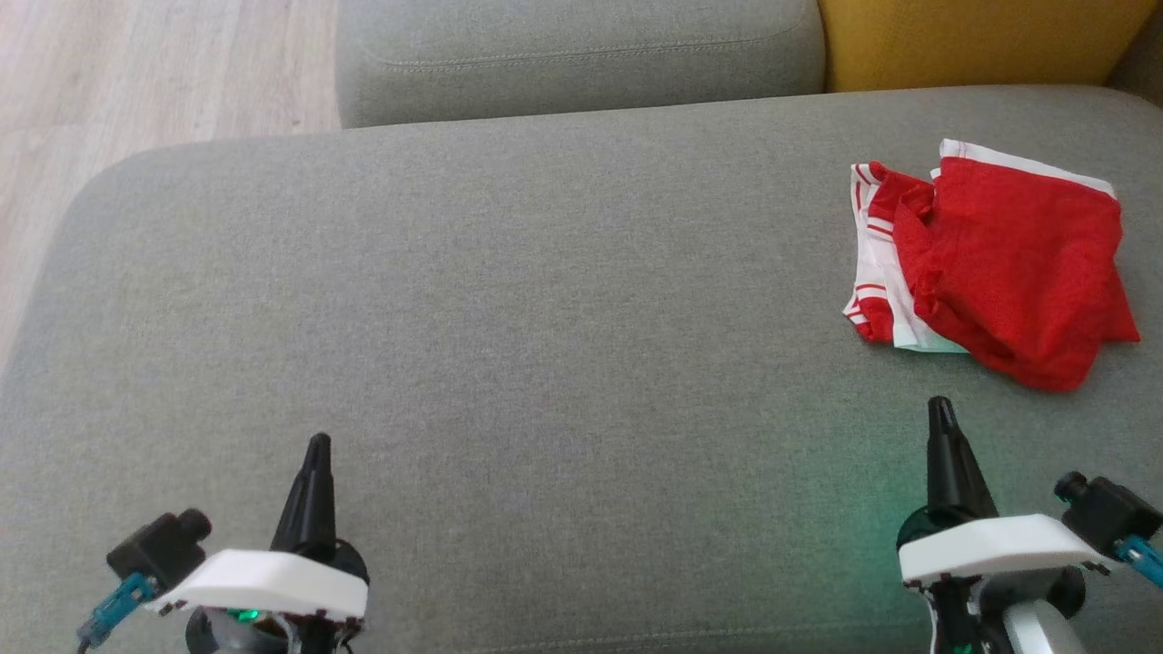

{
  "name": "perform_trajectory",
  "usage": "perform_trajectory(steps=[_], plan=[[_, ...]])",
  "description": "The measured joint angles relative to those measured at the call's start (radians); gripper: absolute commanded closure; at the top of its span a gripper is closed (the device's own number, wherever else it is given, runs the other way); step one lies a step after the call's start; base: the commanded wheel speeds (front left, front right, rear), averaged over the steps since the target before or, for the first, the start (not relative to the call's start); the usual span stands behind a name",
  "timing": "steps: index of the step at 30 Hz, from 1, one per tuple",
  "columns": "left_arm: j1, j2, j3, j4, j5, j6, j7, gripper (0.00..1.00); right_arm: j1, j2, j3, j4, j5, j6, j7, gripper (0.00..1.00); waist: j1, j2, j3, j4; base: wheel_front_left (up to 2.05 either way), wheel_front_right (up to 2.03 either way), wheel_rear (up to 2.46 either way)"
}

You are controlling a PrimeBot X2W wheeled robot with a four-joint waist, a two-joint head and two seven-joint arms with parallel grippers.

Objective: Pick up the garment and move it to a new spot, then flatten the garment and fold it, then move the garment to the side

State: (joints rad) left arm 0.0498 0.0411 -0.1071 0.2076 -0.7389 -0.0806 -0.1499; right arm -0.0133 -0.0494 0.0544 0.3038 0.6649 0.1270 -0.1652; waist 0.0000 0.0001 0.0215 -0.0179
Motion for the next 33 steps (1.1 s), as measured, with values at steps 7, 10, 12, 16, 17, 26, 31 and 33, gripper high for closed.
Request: perform_trajectory(steps=[7,10,12,16,17,26,31,33], plan=[[-0.018,0.002,0.02,0.009,-0.061,-0.008,0.017,1.0,-0.001,-0.001,-0.007,-0.001,0.068,0.0,0.021,1.0,0.0,0.0,-0.001,0.001,0.0,0.0,0.0],[-0.02,0.002,0.022,0.01,-0.092,-0.008,0.024,1.0,-0.002,-0.001,-0.013,-0.002,0.1,0.0,0.029,1.0,0.0,0.0,-0.002,0.002,0.0,0.0,0.0],[-0.02,0.002,0.024,0.012,-0.112,-0.008,0.029,1.0,-0.002,-0.002,-0.017,-0.003,0.123,0.0,0.032,1.0,0.0,0.0,-0.002,0.002,0.0,0.0,0.0],[-0.02,0.002,0.028,0.014,-0.153,-0.009,0.04,1.0,-0.003,-0.002,-0.026,-0.004,0.168,0.0,0.042,1.0,0.0,0.0,-0.003,0.003,0.0,0.0,0.0],[-0.021,0.002,0.029,0.015,-0.163,-0.009,0.044,1.0,-0.003,-0.002,-0.027,-0.004,0.18,0.0,0.043,1.0,0.0,0.0,-0.003,0.003,0.0,0.0,0.0],[-0.039,0.003,0.053,0.02,-0.252,-0.014,0.069,1.0,-0.005,-0.003,-0.038,-0.005,0.277,0.0,0.07,1.0,0.0,0.0,-0.005,0.005,0.0,0.0,0.0],[-0.039,0.003,0.057,0.023,-0.302,-0.016,0.08,1.0,-0.021,-0.003,-0.047,-0.007,0.332,0.0,0.084,1.0,0.0,0.0,-0.006,0.006,0.0,0.0,0.0],[-0.039,0.003,0.058,0.025,-0.322,-0.017,0.088,1.0,-0.021,-0.003,-0.052,-0.008,0.355,0.0,0.089,1.0,0.0,0.0,-0.007,0.007,0.0,0.0,0.0]])
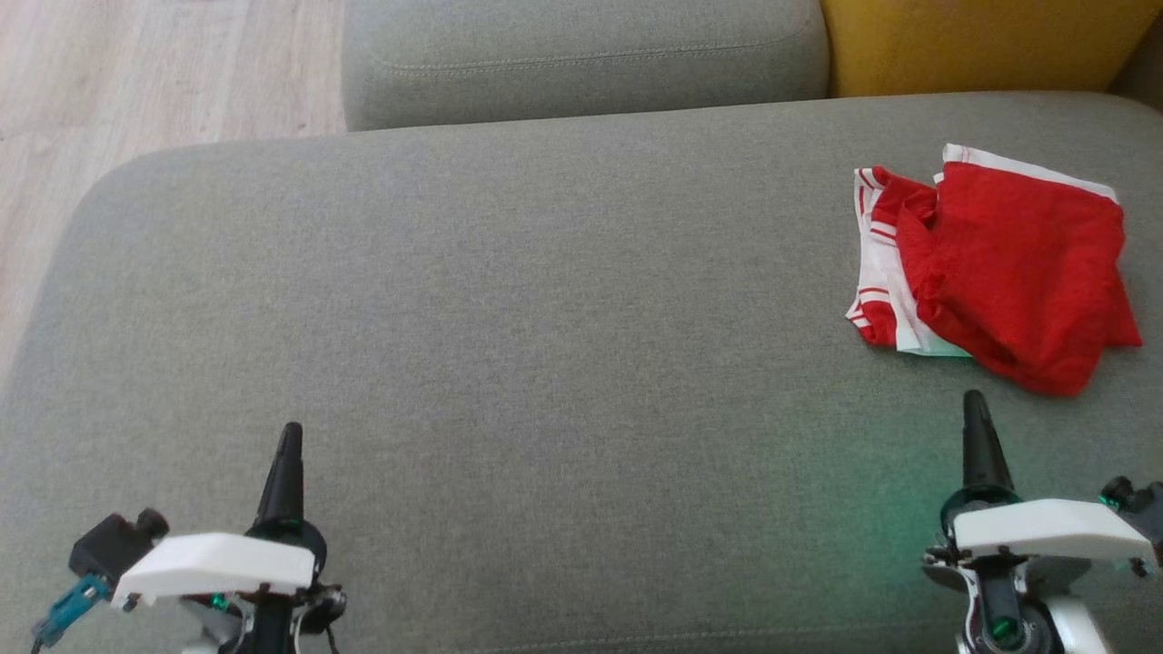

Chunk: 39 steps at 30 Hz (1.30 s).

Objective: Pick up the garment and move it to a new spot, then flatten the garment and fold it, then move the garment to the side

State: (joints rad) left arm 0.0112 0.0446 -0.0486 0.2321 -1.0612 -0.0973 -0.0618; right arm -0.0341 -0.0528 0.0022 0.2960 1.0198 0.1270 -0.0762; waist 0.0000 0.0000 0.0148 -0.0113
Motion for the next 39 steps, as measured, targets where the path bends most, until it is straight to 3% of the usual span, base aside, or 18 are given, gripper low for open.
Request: perform_trajectory(steps=[39], plan=[[-0.042,0.001,0.07,0.028,-0.388,-0.017,0.106,1.0,-0.002,-0.002,-0.072,-0.009,0.422,0.0,0.111,1.0,0.0,0.0,-0.008,0.008,0.0,0.0,0.0]])
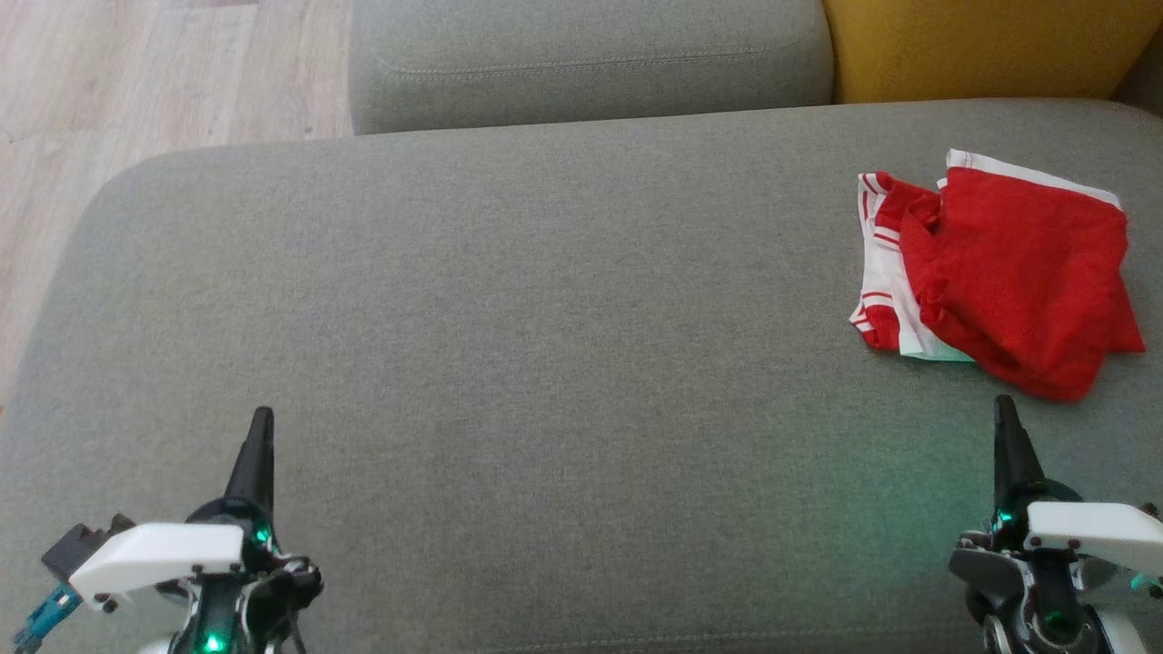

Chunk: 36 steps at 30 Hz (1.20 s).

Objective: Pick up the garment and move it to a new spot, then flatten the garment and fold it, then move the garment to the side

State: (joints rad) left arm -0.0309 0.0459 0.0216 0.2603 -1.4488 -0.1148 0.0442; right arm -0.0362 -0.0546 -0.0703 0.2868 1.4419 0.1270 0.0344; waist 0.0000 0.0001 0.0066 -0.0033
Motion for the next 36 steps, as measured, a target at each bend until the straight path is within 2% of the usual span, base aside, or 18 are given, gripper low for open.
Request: perform_trajectory(steps=[17,36], plan=[[-0.023,0.0,0.032,0.01,-0.164,-0.009,0.051,1.0,-0.018,0.0,-0.032,-0.006,0.181,0.0,0.047,1.0,0.0,0.0,-0.003,0.003,0.0,0.0,0.0],[-0.023,0.0,0.048,0.011,-0.169,-0.009,0.052,1.0,-0.018,0.0,-0.037,-0.006,0.185,0.0,0.054,1.0,0.0,0.0,-0.003,0.003,0.0,0.0,0.0]])
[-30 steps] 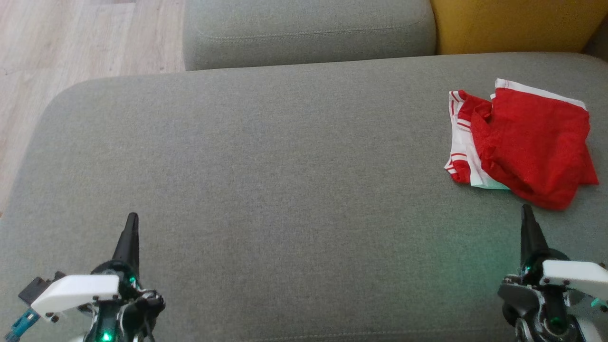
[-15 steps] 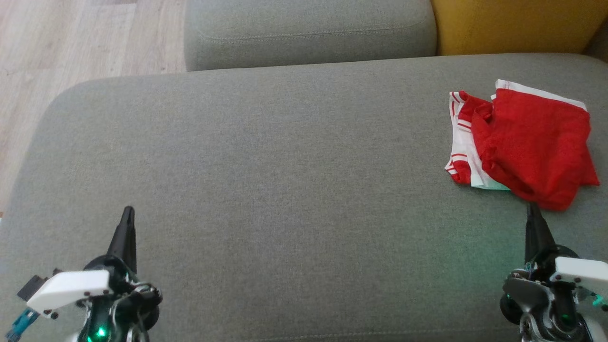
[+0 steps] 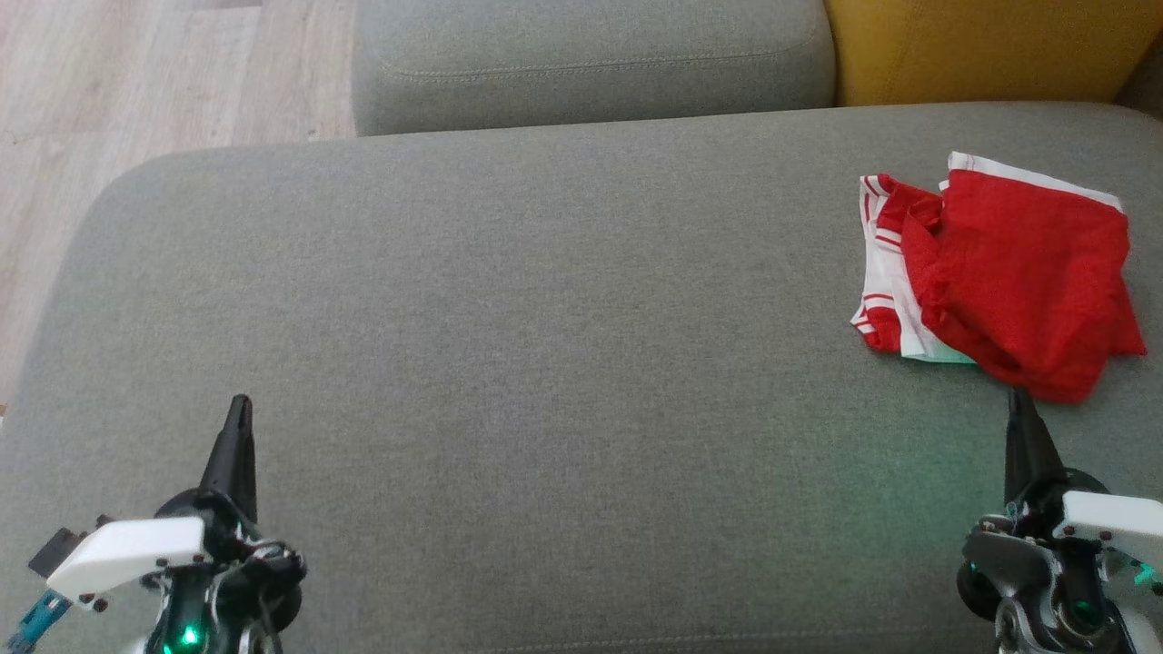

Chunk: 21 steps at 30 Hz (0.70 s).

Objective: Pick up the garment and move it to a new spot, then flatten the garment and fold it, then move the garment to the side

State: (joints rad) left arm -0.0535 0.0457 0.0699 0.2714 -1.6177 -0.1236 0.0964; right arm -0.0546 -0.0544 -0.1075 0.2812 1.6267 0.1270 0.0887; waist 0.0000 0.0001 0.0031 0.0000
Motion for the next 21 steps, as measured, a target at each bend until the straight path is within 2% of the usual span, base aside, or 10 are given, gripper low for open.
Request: perform_trajectory(steps=[21], plan=[[0.0,-0.001,0.002,0.003,0.0,0.0,0.007,1.0,0.0,0.001,-0.003,0.0,0.0,0.0,0.001,1.0,0.0,0.0,0.0,0.0,0.0,0.0,0.0]])
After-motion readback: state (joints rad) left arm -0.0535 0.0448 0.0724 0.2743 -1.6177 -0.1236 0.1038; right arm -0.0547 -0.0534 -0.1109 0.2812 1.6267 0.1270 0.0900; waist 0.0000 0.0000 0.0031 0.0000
